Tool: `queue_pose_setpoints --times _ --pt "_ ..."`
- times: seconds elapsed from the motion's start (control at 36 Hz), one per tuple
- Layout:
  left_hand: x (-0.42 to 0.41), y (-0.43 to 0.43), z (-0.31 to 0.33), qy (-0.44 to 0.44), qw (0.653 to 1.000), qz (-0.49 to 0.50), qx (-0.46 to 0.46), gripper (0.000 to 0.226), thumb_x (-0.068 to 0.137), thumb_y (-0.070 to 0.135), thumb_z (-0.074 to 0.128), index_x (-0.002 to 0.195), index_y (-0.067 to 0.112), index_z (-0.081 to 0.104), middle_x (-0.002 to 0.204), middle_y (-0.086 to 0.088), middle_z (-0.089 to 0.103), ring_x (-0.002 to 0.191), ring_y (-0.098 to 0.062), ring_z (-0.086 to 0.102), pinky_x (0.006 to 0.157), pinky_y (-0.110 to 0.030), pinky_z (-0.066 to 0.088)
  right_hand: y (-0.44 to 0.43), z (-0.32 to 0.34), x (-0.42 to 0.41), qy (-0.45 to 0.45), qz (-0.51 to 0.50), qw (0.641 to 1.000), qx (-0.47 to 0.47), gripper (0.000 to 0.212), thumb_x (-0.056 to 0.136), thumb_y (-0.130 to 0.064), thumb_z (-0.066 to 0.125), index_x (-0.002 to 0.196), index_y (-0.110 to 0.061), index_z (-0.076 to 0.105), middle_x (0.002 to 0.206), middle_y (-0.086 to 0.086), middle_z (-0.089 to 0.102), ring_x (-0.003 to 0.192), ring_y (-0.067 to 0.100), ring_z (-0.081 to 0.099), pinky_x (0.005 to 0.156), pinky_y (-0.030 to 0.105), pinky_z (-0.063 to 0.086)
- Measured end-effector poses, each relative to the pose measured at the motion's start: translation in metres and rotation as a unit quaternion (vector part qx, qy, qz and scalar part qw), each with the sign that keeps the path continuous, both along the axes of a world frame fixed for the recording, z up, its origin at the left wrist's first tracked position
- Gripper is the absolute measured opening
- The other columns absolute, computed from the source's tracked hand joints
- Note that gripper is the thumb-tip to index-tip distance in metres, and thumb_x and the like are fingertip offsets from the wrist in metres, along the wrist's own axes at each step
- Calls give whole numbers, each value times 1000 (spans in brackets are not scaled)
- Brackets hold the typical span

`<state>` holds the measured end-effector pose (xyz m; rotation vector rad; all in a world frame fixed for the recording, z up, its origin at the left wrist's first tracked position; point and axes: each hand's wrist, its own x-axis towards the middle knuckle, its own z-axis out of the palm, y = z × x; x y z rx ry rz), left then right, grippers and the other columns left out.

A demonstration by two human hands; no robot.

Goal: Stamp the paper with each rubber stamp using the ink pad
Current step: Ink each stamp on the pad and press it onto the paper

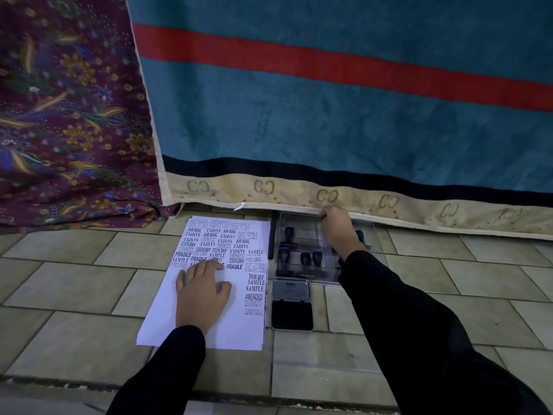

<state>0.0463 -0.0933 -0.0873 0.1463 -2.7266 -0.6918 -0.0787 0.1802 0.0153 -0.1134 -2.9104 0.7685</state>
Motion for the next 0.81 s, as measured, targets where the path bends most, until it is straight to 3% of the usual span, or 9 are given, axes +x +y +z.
queue_pose_setpoints --times 0.14,0.31,0.44,0.58,0.67,0.81 --pt "1 0 1 -8 1000 0 3 38 71 28 41 106 25 55 122 6 58 116 -20 46 111 -44 19 4 0 0 7 -40 999 -3 23 84 9 47 99 6 64 108 23 63 101 35 60 86 37 51" --pt "0 -1 0 3 1000 1 -9 46 69 37 31 105 23 56 116 6 60 109 -22 49 106 -43 23 19 -12 3 -62 -57 996 2 23 87 -4 55 108 0 63 114 22 62 108 35 58 91 37 50" --pt "1 -1 1 -1 1000 1 -10 45 69 37 32 104 24 56 118 6 60 110 -21 49 106 -42 23 24 -18 0 -84 -53 995 -17 20 86 -10 60 103 -3 67 110 18 68 107 32 60 92 35 49" --pt "1 -1 3 -15 1000 -1 -6 41 69 33 37 105 25 56 119 7 60 111 -20 48 106 -41 21 25 -20 -1 -63 -52 997 -18 13 82 -7 65 92 -6 58 106 21 64 102 33 59 84 36 48" --pt "1 -3 3 -24 999 -5 23 34 73 31 46 106 27 57 125 10 57 117 -18 45 110 -40 16 27 -21 -2 -29 -55 998 -30 21 79 -8 69 84 -11 49 101 22 64 94 33 60 77 36 49" --pt "1 -5 7 -31 997 -9 76 29 79 18 62 105 32 58 130 14 53 123 -15 41 113 -37 10 31 -18 6 33 -71 994 -78 34 79 -9 68 110 -8 53 98 19 66 90 31 63 71 28 45"
